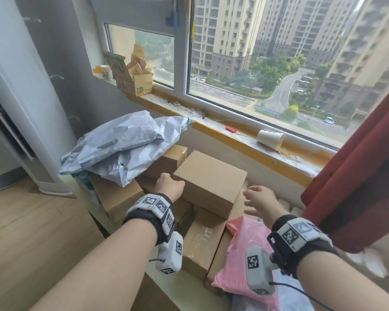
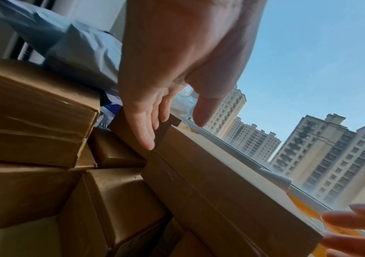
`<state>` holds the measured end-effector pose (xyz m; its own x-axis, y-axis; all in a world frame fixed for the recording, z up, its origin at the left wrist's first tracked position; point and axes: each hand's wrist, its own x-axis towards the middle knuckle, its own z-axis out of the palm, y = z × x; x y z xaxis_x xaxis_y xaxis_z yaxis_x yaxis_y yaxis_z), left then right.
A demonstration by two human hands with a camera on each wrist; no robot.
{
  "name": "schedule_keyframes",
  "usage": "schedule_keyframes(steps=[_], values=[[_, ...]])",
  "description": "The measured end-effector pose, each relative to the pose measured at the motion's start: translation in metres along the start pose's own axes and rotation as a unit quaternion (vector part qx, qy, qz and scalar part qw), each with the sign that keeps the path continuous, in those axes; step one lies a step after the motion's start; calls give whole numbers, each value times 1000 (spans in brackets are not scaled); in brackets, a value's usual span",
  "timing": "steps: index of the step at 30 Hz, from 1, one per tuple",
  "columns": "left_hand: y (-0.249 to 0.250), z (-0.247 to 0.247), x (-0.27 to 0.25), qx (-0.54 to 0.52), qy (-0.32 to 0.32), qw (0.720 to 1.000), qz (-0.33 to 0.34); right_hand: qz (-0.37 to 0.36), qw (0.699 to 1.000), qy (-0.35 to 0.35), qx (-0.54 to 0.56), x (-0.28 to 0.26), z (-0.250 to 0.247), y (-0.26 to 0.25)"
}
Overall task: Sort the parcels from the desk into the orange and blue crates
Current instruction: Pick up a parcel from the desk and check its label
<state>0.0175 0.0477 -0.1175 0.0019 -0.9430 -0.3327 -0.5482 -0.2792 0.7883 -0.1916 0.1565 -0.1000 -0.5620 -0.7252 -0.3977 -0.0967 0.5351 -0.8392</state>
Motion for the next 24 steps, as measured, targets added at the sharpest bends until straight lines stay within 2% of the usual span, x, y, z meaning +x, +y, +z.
schedule_keyframes(steps=[4,10,17,24], values=[[2,4,17,0,-12,1000,15,34,999,-3,25,10,11,4],[1,13,27,13,-21,999,47,43,998,-19,37,14,25,9],[6,13,23,-10,-28,998,53,31,998,-8,54,11,21,6],[20,10,9,21,-44,996,74,11,998,18,66,8,-1,0]])
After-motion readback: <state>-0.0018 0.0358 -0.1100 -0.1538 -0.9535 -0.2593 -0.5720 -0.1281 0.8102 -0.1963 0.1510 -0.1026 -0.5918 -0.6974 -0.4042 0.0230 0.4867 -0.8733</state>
